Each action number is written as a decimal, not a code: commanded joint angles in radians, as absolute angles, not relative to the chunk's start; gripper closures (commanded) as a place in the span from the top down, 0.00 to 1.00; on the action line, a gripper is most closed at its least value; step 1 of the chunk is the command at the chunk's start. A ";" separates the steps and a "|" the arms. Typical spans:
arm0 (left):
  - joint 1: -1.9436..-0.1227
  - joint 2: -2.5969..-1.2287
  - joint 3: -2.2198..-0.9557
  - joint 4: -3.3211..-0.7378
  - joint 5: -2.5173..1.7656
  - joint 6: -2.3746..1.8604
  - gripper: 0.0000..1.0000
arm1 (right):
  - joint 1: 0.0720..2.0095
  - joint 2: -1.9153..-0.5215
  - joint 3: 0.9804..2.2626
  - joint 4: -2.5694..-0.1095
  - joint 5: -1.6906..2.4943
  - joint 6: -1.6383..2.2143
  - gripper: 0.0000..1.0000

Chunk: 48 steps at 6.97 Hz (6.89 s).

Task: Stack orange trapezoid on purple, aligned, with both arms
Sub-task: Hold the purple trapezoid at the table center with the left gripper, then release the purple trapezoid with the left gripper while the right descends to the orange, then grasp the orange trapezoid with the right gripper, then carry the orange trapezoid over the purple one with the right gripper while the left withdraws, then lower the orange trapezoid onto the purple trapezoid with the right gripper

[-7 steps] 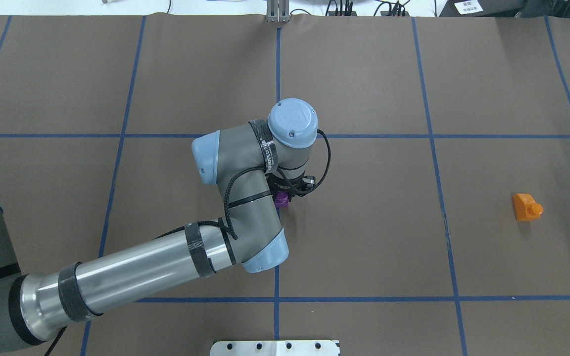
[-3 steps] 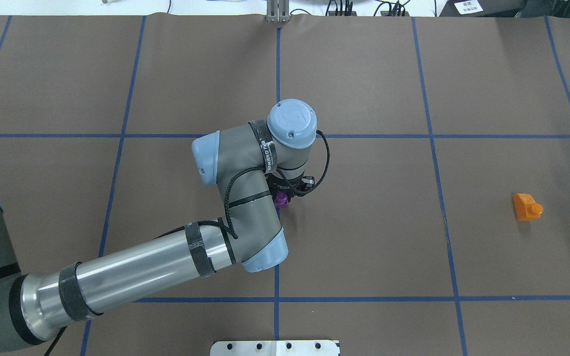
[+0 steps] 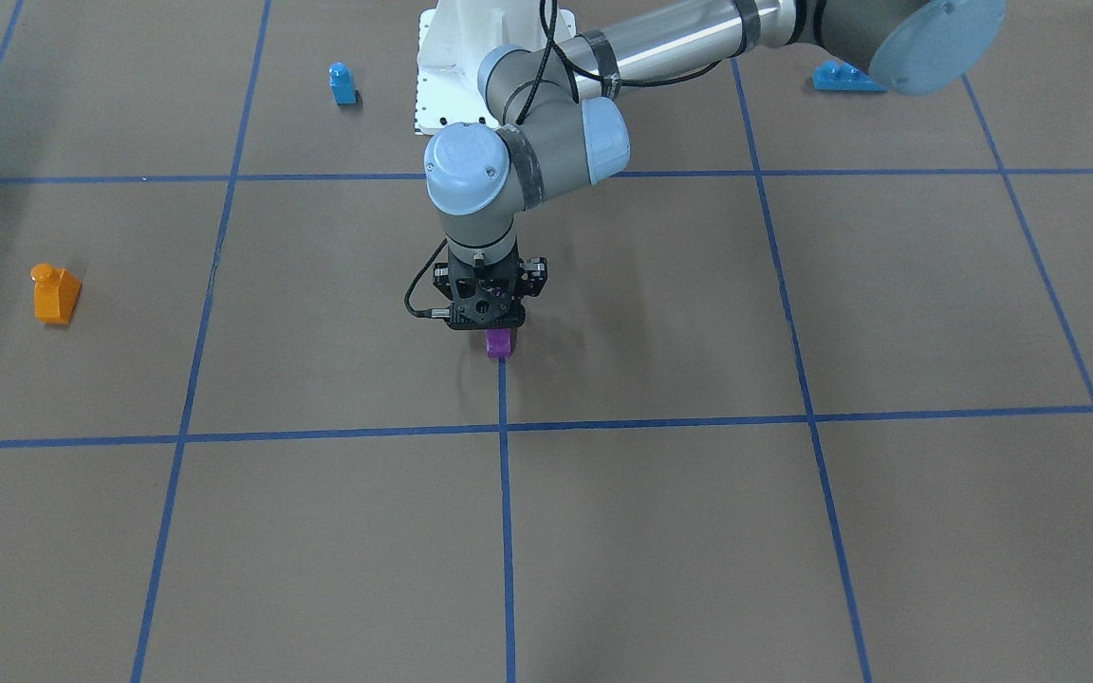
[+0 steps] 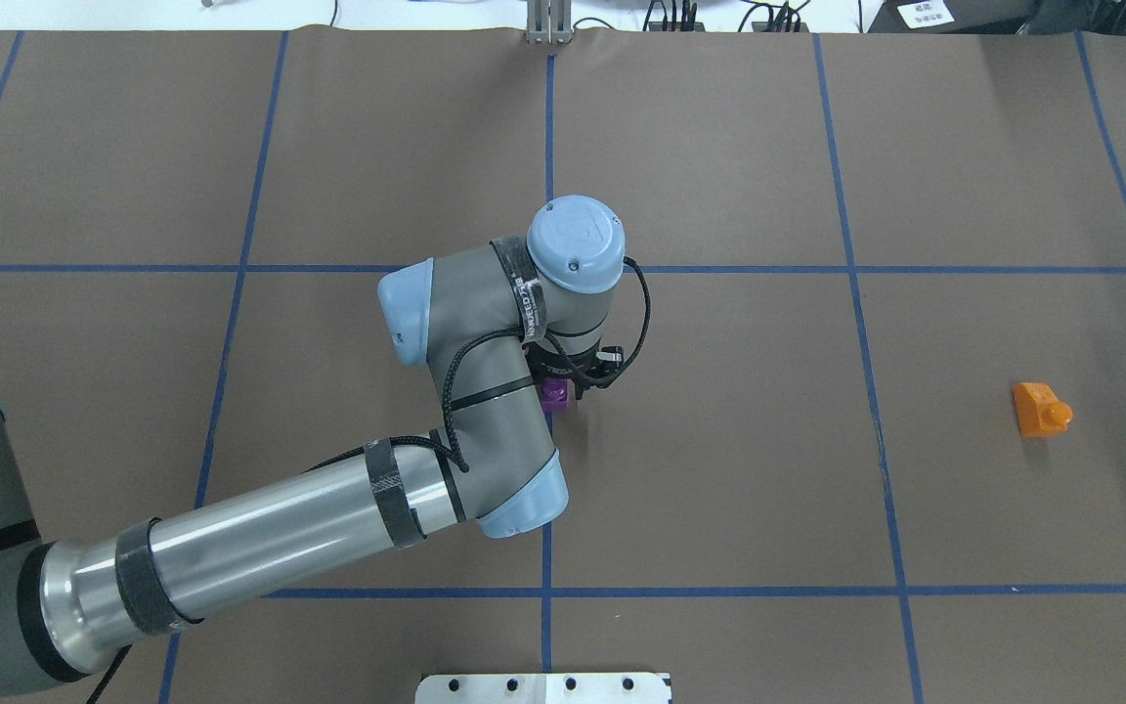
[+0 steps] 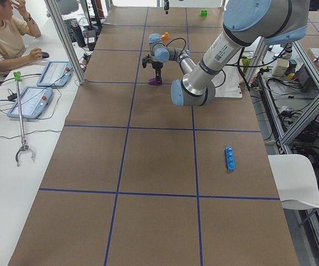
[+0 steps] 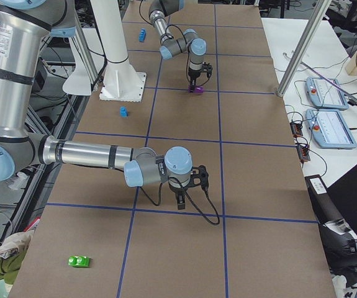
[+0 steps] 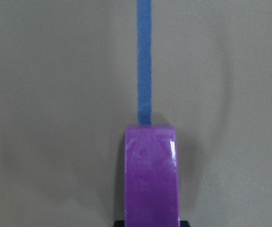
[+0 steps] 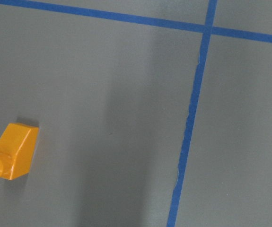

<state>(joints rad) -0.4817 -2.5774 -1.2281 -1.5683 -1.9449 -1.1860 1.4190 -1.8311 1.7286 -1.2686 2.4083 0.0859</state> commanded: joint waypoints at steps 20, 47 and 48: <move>-0.548 -2.522 -1.543 -1.393 -1.973 -1.246 1.00 | 0.913 -1.729 1.638 -0.905 2.240 0.772 0.01; -0.765 -1.867 -2.003 -1.411 -2.145 -0.795 1.00 | 0.500 -0.696 1.436 -1.546 1.930 1.173 0.00; -0.765 -1.867 -2.003 -1.411 -2.145 -0.796 1.00 | 0.505 -0.696 1.440 -1.551 1.930 1.173 0.00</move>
